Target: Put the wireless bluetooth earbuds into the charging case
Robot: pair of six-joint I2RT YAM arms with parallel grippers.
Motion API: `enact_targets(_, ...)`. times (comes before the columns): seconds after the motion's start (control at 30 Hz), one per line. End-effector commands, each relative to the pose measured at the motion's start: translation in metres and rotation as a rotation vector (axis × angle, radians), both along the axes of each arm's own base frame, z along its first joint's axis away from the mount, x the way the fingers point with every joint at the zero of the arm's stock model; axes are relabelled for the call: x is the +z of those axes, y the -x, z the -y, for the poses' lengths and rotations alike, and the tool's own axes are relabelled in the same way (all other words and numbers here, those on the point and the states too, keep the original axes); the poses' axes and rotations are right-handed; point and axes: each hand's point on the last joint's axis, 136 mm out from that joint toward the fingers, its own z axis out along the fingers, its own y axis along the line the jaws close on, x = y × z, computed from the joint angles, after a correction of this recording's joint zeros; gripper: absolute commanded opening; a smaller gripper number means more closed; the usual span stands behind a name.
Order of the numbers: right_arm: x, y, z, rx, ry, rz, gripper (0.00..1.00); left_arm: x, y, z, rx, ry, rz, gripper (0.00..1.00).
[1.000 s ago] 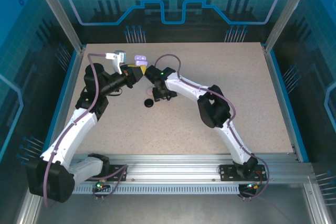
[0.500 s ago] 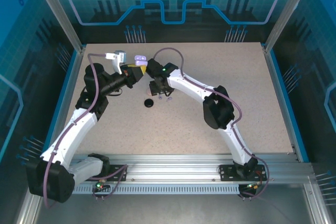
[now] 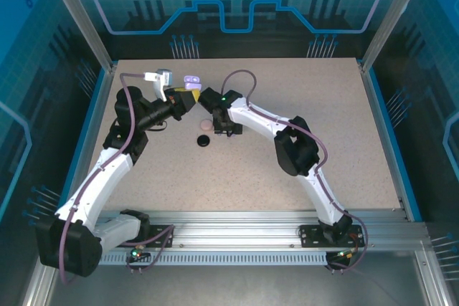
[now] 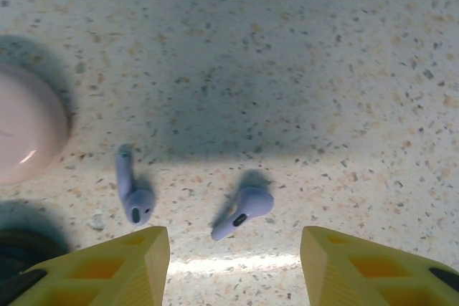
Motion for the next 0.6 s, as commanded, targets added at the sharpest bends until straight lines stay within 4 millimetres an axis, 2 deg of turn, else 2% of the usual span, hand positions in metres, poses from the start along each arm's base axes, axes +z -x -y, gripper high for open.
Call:
enact_targets(0.0, -0.007, 0.002, 0.023, -0.11, 0.036, -0.011, 0.51, 0.001, 0.004, 0.001, -0.012, -0.01, 0.019, 0.0)
enact_targets(0.3, -0.02, 0.003, 0.025, -0.153, 0.012, -0.04, 0.46, 0.001, 0.004, 0.002, -0.016, -0.011, 0.019, 0.0)
enact_targets(0.57, -0.029, 0.003, 0.017, -0.148, -0.023, -0.061, 0.43, 0.0, 0.004, 0.001, -0.013, -0.014, 0.019, 0.0)
